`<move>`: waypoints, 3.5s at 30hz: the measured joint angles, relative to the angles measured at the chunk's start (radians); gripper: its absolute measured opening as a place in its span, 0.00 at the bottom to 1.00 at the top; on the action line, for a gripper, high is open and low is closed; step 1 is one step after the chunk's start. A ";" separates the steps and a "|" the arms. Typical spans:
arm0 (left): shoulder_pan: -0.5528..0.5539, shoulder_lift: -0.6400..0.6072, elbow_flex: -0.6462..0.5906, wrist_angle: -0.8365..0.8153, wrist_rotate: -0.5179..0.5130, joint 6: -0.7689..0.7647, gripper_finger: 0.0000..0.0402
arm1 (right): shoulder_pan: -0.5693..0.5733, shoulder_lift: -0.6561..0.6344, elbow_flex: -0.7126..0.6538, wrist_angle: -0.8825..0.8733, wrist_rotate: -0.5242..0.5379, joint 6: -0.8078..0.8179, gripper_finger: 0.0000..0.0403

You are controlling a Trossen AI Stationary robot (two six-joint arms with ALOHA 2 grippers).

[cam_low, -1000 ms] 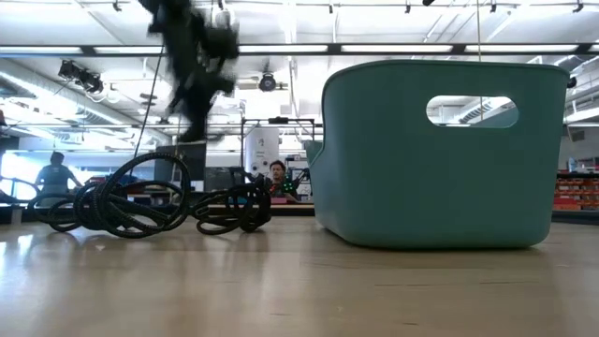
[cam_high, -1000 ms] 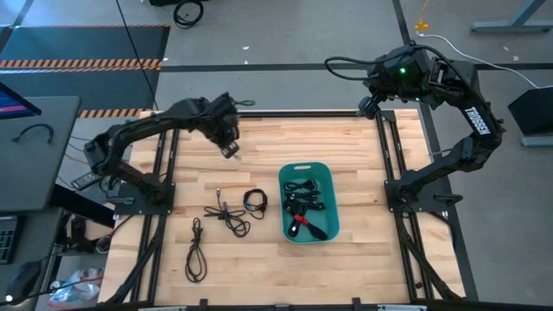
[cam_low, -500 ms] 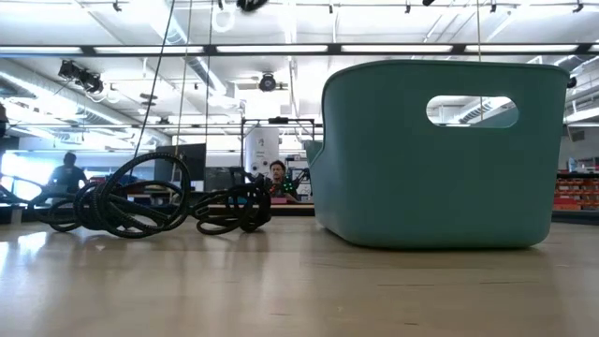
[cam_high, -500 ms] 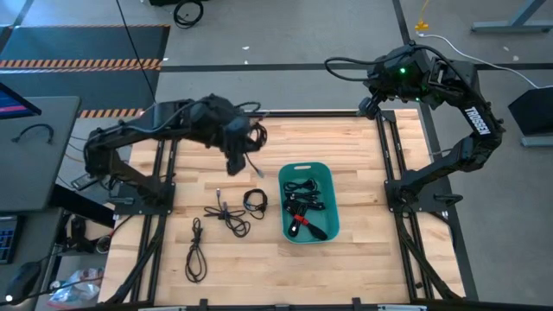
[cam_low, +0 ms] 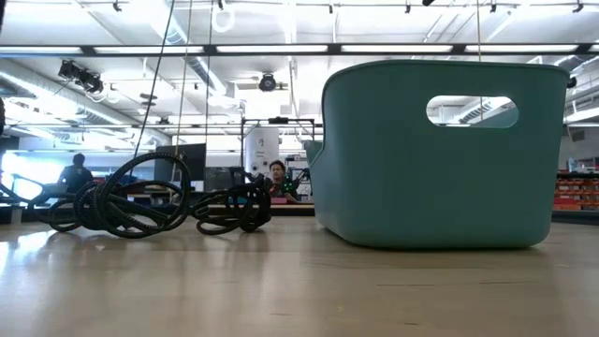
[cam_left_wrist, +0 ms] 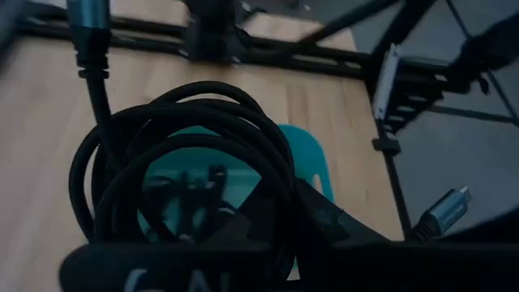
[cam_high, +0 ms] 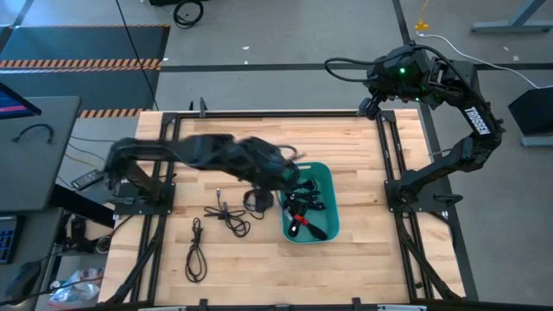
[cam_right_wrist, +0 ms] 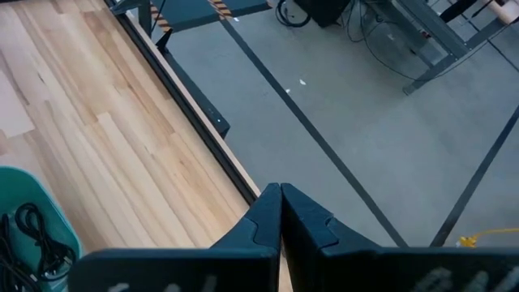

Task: Pick and place USB-C Cables
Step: Put the black charger cable into the green bin, then put the top black charger cable into the green bin

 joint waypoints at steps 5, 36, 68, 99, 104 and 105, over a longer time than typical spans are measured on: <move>0.008 0.120 0.000 0.079 0.059 0.000 0.06 | 0.000 0.000 0.000 0.000 -0.004 0.000 0.04; 0.113 0.582 0.000 0.094 0.103 0.083 0.06 | 0.000 0.000 0.000 -0.001 -0.011 0.001 0.04; 0.157 0.576 0.567 -0.438 0.111 -0.051 0.56 | 0.000 0.000 0.000 -0.001 -0.010 -0.026 0.04; -0.124 0.476 0.354 -0.817 -0.246 -0.249 0.46 | 0.000 0.000 0.000 0.001 -0.096 -0.041 0.04; -0.122 0.463 0.166 -0.819 -0.247 -0.265 0.45 | 0.000 0.000 0.000 0.001 -0.107 -0.041 0.04; -0.119 0.457 0.128 -0.812 -0.247 -0.263 0.45 | 0.000 0.000 0.000 0.001 -0.108 -0.041 0.04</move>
